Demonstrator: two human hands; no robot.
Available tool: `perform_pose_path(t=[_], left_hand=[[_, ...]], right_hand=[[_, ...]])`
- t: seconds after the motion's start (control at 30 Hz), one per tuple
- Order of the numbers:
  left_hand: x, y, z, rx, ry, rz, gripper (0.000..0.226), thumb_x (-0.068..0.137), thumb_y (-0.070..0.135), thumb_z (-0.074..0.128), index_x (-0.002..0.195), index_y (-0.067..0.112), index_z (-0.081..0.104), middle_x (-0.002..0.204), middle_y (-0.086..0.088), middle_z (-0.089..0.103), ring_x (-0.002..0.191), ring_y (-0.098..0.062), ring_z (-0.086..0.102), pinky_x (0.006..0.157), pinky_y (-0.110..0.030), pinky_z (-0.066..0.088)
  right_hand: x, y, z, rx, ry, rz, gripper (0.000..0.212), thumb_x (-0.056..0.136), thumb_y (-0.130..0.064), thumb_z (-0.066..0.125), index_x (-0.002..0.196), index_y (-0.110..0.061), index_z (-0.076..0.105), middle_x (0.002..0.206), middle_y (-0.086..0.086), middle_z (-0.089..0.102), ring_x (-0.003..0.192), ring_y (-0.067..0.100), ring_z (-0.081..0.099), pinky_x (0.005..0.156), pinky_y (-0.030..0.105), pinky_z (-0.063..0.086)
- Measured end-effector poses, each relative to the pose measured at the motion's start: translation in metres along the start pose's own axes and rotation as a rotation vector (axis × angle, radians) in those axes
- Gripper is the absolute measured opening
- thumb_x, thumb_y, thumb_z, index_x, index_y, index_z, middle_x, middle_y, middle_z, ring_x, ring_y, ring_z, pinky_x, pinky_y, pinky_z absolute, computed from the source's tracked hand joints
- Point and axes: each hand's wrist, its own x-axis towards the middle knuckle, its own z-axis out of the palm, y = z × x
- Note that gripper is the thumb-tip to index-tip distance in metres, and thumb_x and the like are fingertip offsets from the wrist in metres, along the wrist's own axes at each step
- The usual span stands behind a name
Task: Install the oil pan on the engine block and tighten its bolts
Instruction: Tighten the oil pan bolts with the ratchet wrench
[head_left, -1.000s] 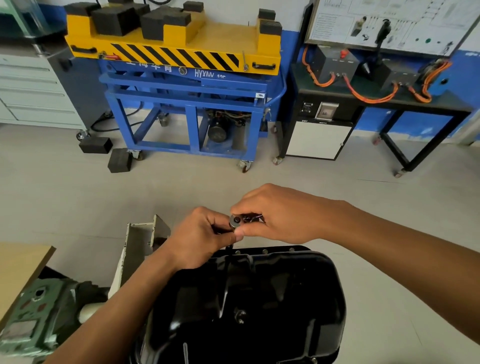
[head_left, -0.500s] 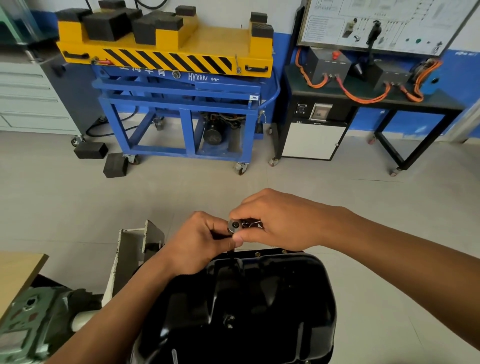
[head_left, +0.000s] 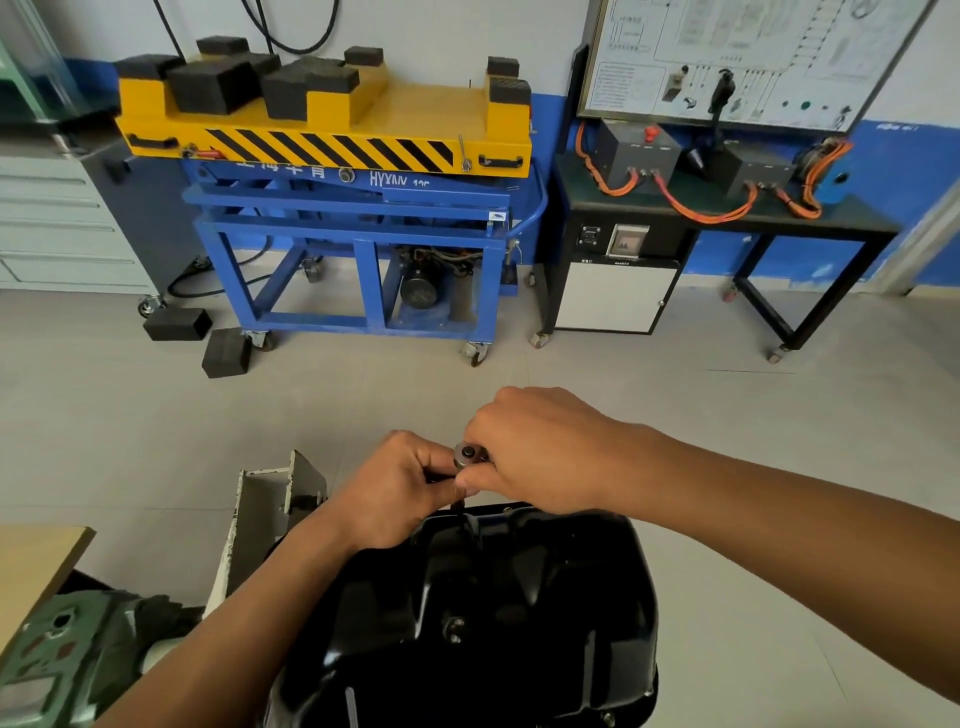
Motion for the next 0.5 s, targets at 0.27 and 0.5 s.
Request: perform_pose_path(t=[0.27, 0.5], left_hand=[[0.0, -0.001, 0.001, 0.006, 0.081, -0.061, 0.007, 0.086, 0.001, 0.074, 0.089, 0.004, 0.08, 0.09, -0.001, 0.078, 0.09, -0.011, 0.073, 0.09, -0.028, 0.056], [-0.001, 0.003, 0.003, 0.095, 0.046, 0.011, 0.026, 0.088, 0.027, 0.073, 0.08, 0.003, 0.077, 0.07, -0.003, 0.061, 0.069, -0.013, 0.043, 0.064, -0.033, 0.041]], right_hand=[[0.019, -0.007, -0.026, -0.513, -0.035, -0.372, 0.021, 0.097, -0.016, 0.049, 0.095, -0.026, 0.067, 0.08, -0.005, 0.057, 0.086, 0.021, 0.059, 0.066, 0.028, 0.043], [0.003, -0.004, -0.008, -0.16, -0.027, -0.067, 0.034, 0.094, -0.042, 0.063, 0.074, -0.015, 0.059, 0.063, -0.002, 0.043, 0.057, 0.021, 0.048, 0.049, 0.031, 0.031]])
